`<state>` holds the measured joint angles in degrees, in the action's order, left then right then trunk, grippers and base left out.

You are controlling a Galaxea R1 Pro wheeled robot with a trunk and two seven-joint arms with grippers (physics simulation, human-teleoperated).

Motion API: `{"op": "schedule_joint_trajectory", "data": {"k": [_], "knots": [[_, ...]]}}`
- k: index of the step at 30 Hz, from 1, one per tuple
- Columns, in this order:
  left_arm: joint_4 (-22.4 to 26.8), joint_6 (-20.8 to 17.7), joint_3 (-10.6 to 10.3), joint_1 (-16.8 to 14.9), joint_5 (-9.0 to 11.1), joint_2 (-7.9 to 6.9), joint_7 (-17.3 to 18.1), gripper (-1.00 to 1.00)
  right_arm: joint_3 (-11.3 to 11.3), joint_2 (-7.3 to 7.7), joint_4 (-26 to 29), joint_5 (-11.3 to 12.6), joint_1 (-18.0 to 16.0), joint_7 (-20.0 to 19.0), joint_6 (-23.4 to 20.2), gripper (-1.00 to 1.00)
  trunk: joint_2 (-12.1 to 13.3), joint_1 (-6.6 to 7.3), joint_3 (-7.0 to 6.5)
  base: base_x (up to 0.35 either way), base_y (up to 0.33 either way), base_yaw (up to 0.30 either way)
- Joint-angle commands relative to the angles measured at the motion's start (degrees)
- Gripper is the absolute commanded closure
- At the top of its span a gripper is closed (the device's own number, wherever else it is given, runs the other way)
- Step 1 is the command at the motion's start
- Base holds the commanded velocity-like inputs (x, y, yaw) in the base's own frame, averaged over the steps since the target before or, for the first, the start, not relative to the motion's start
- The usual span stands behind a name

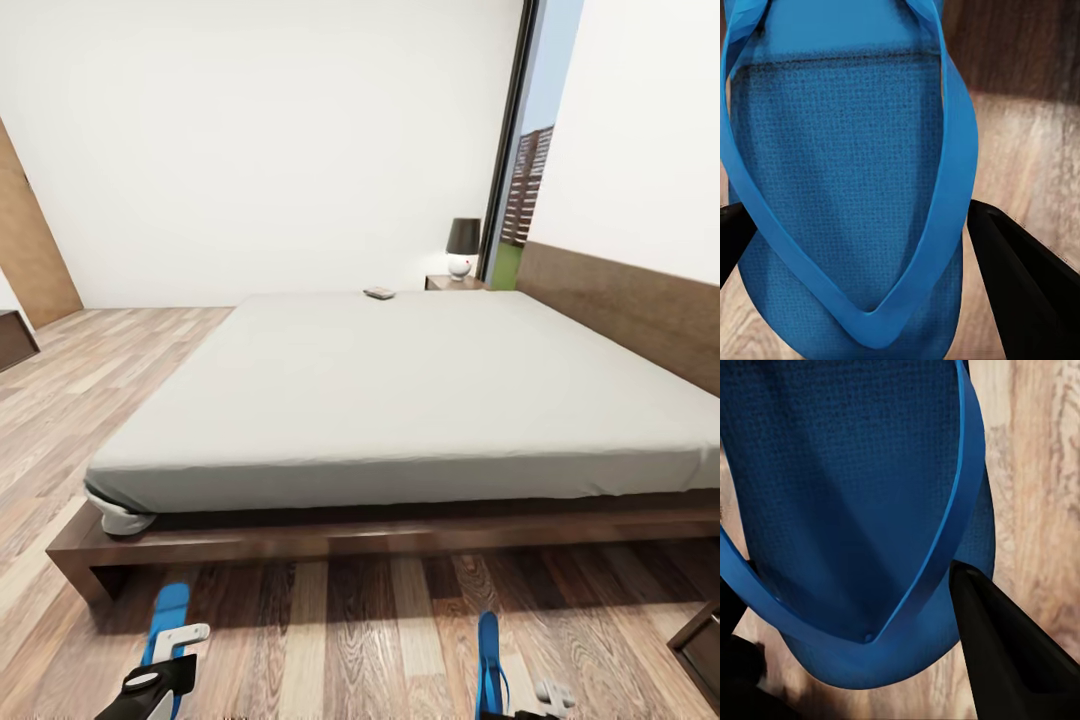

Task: In the bedroom, move the book from the bed onto either nightstand, and place the two sandals side by side next to the bed.

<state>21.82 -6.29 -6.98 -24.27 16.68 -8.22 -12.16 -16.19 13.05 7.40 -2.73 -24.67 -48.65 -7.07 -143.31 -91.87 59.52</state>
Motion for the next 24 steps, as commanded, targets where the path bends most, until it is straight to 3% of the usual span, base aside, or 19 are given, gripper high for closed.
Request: {"op": "schedule_joint_trajectory", "data": {"k": [1,3,5,9,10,12,17,24], "knots": [[0.2,-0.3,-0.5,0.0,0.5,-0.05,-0.4,1.0,-0.7,-0.01,0.2,-0.3,0.0,-0.4,-0.8,1.0,0.0,-0.01,0.28,0.0,0.0,0.0],[0.2,-0.3,-0.5,0.0,0.5,-0.05,-0.4,1.0,-0.8,0.15,0.6,-0.3,0.0,-0.5,-1.6,1.0,-0.1,-0.06,0.72,0.0,0.0,0.0],[0.2,-0.3,-0.6,0.0,0.5,0.05,-0.4,1.0,-1.0,0.35,1.6,-0.3,-0.1,-0.5,-5.3,1.0,-0.1,-0.11,1.17,0.0,0.0,0.0],[0.2,-0.1,-0.5,0.0,0.5,0.12,-0.4,1.0,-1.0,1.2,12.1,-0.1,-0.2,-1.6,-20.6,1.0,-0.1,-0.22,2.05,0.0,0.0,0.0],[0.2,-0.1,-0.5,0.0,0.5,0.13,-0.4,1.0,-1.0,1.28,14.1,0.2,-0.2,-2.9,-23.1,1.0,-0.2,-0.24,2.27,0.0,0.0,0.0],[0.2,-0.1,-0.5,0.0,0.5,0.18,-0.4,1.0,-1.0,1.52,17.2,1.5,-0.2,-11.1,-27.7,1.0,-0.2,-0.29,2.72,0.0,0.0,0.0],[0.2,0.0,-0.5,-0.1,0.5,0.97,-0.4,1.0,-1.0,3.82,17.8,2.0,-0.2,-25.6,-29.1,1.0,-0.3,-0.42,3.83,0.0,0.0,0.0],[0.2,0.0,-0.5,0.0,0.6,1.18,-0.4,1.0,-1.1,5.15,17.8,2.3,-0.1,-29.0,-29.1,1.0,-0.3,-0.6,5.38,0.0,0.0,0.0]]}}
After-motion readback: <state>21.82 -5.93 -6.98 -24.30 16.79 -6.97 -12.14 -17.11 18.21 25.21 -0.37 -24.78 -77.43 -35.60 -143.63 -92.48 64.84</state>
